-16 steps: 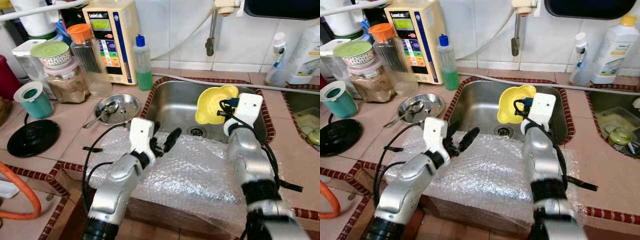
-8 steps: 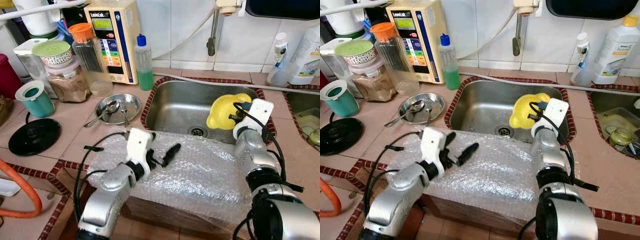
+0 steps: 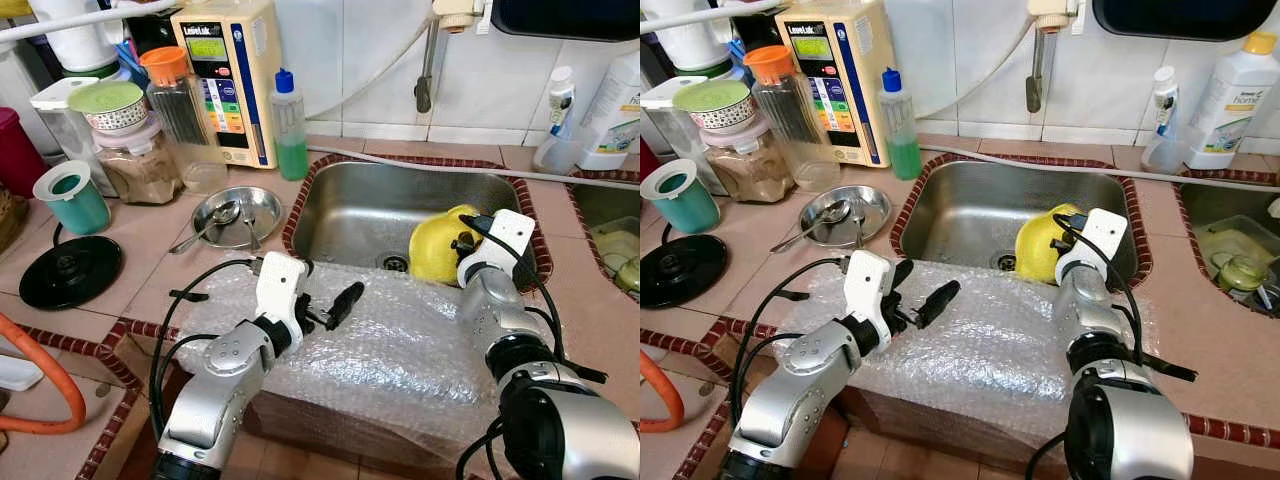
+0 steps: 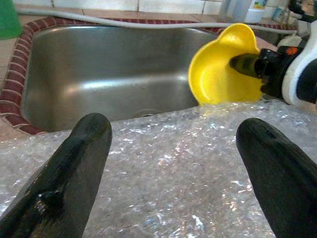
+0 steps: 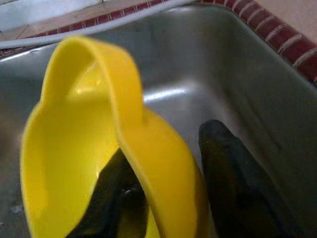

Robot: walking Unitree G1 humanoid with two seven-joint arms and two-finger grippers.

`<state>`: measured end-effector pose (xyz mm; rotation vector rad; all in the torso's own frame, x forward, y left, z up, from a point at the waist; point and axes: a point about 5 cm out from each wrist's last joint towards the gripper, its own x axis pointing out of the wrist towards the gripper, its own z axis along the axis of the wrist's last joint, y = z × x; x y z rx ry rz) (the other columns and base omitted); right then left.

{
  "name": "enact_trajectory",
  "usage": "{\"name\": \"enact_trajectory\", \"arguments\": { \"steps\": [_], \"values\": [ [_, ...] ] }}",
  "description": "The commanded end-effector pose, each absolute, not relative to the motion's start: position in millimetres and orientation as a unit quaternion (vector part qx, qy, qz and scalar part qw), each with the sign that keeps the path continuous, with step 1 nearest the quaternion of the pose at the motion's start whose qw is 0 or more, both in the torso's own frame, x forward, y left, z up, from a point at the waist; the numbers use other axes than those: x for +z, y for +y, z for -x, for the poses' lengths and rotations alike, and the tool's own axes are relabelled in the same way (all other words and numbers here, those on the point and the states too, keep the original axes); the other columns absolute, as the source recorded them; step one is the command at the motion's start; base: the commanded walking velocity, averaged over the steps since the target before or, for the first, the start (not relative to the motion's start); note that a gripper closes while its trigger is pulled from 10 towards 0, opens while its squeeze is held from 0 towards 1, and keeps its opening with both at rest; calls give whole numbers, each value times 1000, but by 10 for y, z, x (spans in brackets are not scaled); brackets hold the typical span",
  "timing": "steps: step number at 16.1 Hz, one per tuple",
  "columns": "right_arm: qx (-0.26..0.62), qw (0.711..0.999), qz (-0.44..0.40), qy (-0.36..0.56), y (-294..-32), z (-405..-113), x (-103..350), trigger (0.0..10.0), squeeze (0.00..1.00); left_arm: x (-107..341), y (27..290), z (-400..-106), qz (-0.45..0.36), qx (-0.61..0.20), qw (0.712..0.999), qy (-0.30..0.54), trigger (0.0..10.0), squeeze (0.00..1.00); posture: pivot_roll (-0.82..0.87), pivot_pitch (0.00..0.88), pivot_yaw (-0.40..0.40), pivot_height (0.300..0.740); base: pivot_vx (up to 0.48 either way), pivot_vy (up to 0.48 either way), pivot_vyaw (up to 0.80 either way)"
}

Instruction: Kitchen organization

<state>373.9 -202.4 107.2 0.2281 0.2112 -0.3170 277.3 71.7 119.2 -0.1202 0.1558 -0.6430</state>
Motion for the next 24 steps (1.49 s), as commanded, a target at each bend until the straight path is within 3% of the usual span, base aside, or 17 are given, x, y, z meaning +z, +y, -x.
{"name": "enact_trajectory", "arguments": {
  "steps": [1, 6, 15, 18, 21, 22, 23, 24],
  "values": [
    [-166, 971, -131, 111, -2036, -3764, 1100, 10000, 1000, 1240, 750, -2786, 53, -310, 947, 71, 10000, 1000, 53, 0, 78, 740, 0, 0, 0],
    [-210, 944, -190, 170, -2181, -3668, 925, 10000, 1000, 1195, 689, -2730, 35, -321, 943, 77, 10000, 1000, 58, 0, 74, 740, 0, 0, 0],
    [-176, 920, -314, 157, -2117, -3690, 929, 10000, 1000, 1221, 746, -2843, 26, -283, 956, 70, 10000, 1000, 46, 0, 92, 740, 0, 0, 0],
    [-162, 923, -318, 145, -2099, -3713, 970, 10000, 1000, 1228, 771, -2870, 25, -271, 960, 65, 10000, 1000, 37, 0, 95, 740, 0, 0, 0],
    [-99, 956, -249, 115, -1990, -3756, 1068, 10000, 1000, 1227, 775, -2922, -10, -244, 968, 56, 10000, 1000, 27, 0, 102, 740, 0, 0, 0],
    [-63, 972, -207, 96, -1921, -3752, 1101, 10000, 1000, 1238, 783, -2965, -9, -221, 974, 54, 10000, 698, 12, 0, 107, 740, 0, 0, 0],
    [-50, 976, -194, 90, -1901, -3745, 1108, 10000, 1000, 1252, 785, -2974, -8, -219, 974, 50, 10000, 678, 12, 0, 107, 740, 0, 0, 0],
    [-13, 986, -149, 69, -1841, -3694, 1123, 10000, 1000, 1279, 785, -3001, 2, -214, 976, 43, 10000, 1000, -13, 0, 110, 740, 0, 0, 0]
  ]
}}
